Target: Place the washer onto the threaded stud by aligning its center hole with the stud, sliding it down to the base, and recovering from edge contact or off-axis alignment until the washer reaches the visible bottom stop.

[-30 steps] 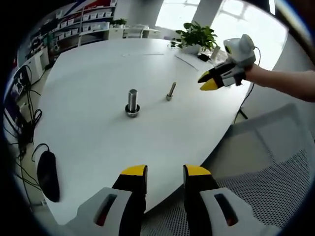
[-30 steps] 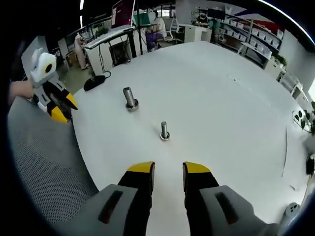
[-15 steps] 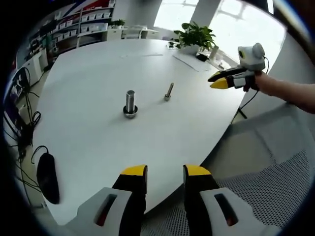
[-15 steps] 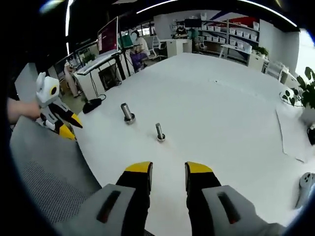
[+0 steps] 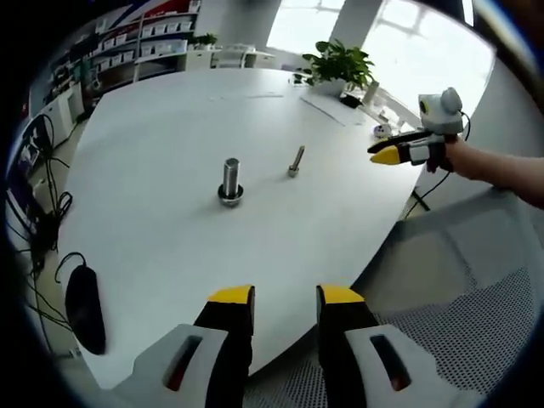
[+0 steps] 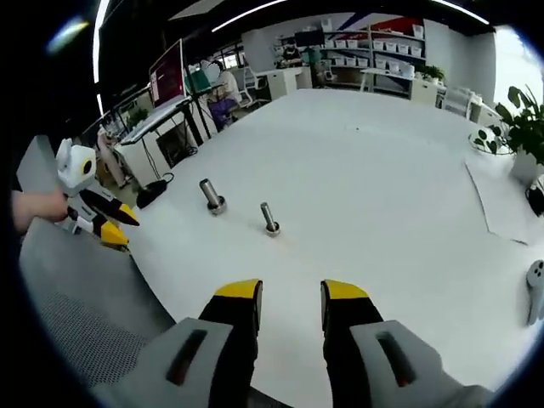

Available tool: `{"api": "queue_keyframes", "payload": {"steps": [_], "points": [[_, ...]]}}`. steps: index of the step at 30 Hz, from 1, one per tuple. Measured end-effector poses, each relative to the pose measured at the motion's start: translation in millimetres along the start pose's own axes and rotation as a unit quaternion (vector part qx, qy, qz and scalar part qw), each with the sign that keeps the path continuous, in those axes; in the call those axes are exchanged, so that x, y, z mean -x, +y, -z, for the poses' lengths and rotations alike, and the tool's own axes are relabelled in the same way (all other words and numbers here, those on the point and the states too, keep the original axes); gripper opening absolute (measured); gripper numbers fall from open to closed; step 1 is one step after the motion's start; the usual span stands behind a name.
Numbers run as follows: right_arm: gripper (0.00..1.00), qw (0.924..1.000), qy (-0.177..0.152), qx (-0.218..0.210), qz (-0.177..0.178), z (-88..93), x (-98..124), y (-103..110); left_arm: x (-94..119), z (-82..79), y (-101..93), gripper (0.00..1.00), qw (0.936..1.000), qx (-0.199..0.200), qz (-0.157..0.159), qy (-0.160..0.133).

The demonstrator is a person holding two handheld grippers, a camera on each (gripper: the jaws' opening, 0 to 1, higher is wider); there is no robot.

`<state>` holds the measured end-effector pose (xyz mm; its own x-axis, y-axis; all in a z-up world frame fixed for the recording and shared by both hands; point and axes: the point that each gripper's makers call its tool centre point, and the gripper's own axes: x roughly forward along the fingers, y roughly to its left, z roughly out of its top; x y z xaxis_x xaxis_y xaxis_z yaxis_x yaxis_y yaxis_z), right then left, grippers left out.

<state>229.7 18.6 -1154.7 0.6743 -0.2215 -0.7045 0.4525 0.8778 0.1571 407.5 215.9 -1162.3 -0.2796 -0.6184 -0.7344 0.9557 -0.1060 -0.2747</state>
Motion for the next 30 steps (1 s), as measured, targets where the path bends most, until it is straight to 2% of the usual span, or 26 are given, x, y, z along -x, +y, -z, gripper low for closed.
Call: {"api": "queue_keyframes", "payload": {"steps": [4, 6, 10, 17, 24, 26, 30], "points": [[0.30, 0.9999, 0.000, 0.012, 0.002, 1.1, -0.4, 3.3, 0.4, 1.0, -2.0, 0.27, 1.0000, 0.009, 0.005, -0.002], [0.30, 1.0000, 0.005, 0.007, 0.001, 4.5, -2.3, 3.6, 0.9, -0.1, -2.7, 0.27, 1.0000, 0.003, 0.005, -0.002], [0.31, 0.9999, -0.007, -0.010, 0.003, 2.9, -1.0, -0.4, 1.6, -4.0, -4.9, 0.27, 1.0000, 0.002, 0.004, -0.009], [0.31, 0.9999, 0.010, -0.014, -0.002, 15.4, -4.2, 3.7, 1.7, -3.7, -0.9, 0.27, 0.9999, 0.003, 0.001, -0.013], [0.31, 0.9998, 0.014, -0.008, -0.007, 17.6, -3.4, 8.4, -0.7, -3.8, 5.9, 0.27, 0.9999, 0.002, -0.001, -0.016], [0.31, 0.9997, 0.019, -0.011, -0.009, 22.5, -4.3, 7.8, 2.9, -5.0, -1.8, 0.27, 0.9999, 0.001, 0.000, -0.015], [0.31, 0.9991, 0.038, -0.015, -0.016, 34.1, -6.9, 8.9, 1.1, -4.5, 1.9, 0.27, 0.9999, 0.001, -0.001, -0.016]]}}
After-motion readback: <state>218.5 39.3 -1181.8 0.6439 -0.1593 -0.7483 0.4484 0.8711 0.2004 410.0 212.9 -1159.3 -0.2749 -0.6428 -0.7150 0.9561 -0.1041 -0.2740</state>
